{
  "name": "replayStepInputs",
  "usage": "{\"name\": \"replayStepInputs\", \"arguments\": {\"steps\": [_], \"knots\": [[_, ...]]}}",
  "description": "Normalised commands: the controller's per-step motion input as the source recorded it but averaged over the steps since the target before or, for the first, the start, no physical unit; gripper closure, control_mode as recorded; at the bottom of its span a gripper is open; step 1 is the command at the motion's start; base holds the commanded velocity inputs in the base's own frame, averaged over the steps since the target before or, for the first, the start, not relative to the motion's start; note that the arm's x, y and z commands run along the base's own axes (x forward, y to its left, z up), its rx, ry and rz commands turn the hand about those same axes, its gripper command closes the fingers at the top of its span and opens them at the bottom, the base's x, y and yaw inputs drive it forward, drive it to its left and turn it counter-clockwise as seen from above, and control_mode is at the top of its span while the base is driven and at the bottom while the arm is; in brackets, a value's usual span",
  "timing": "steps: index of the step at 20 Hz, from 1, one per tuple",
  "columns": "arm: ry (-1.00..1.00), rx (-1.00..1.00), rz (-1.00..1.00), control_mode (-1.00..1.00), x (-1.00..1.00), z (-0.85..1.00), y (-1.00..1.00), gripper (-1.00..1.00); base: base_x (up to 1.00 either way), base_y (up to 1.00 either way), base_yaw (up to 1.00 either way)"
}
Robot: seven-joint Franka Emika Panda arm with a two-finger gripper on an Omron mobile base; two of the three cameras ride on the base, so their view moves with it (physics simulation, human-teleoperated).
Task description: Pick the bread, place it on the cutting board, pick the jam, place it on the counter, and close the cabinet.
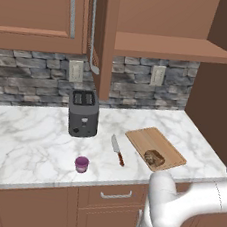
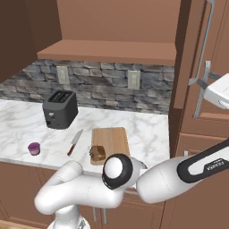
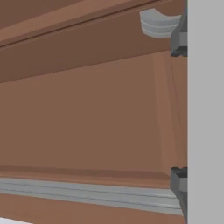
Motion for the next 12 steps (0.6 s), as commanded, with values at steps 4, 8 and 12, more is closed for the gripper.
{"name": "replayStepInputs", "arguments": {"steps": [4,8,12], "knots": [[0.0,0.0,0.02,-1.0,0.01,0.03,0.0,-1.0,0.0,0.0,0.0],[0.0,0.0,0.01,-1.0,0.0,0.0,0.0,-1.0,0.0,0.0,0.0],[0.0,0.0,0.03,-1.0,0.0,0.0,0.0,-1.0,0.0,0.0,0.0]]}}
